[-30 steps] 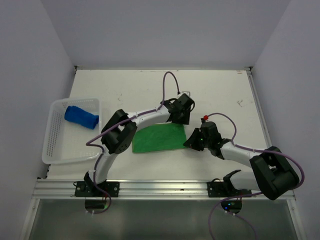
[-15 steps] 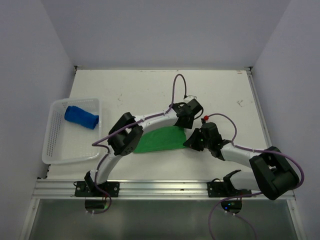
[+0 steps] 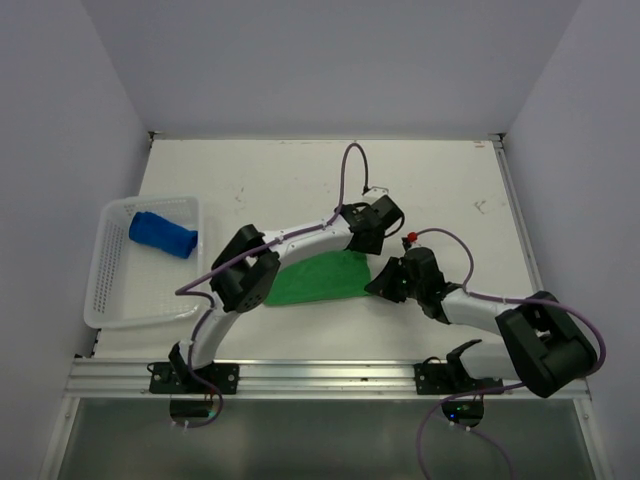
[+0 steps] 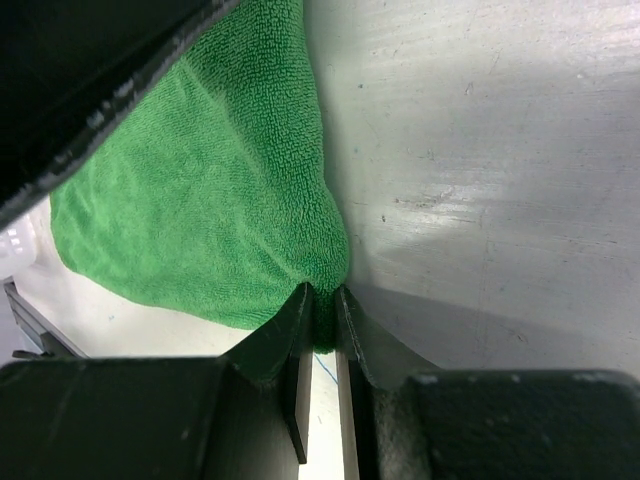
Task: Roll the towels
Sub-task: Roll the towel
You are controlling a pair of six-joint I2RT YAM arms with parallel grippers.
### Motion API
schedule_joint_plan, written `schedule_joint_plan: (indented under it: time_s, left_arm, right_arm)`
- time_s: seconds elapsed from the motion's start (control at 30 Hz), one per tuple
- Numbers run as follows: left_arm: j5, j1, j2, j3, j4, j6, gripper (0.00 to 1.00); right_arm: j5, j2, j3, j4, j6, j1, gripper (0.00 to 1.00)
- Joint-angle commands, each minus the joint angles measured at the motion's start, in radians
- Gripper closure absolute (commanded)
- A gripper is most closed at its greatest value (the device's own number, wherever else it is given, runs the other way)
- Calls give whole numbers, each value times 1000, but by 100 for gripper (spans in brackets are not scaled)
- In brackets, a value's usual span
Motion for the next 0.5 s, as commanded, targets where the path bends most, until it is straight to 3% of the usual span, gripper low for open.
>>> schedule_joint_plan:
  time_s: [0.0,0.47]
  left_arm:
    - [-7,-7,-71,-37,-8,-36,47]
    - [-8,-9,45,35,-25,-10,46]
  right_arm:
    - [24,26,-45,-62,-25,-1,84]
    - [13,73,-40,-44,-39,1,85]
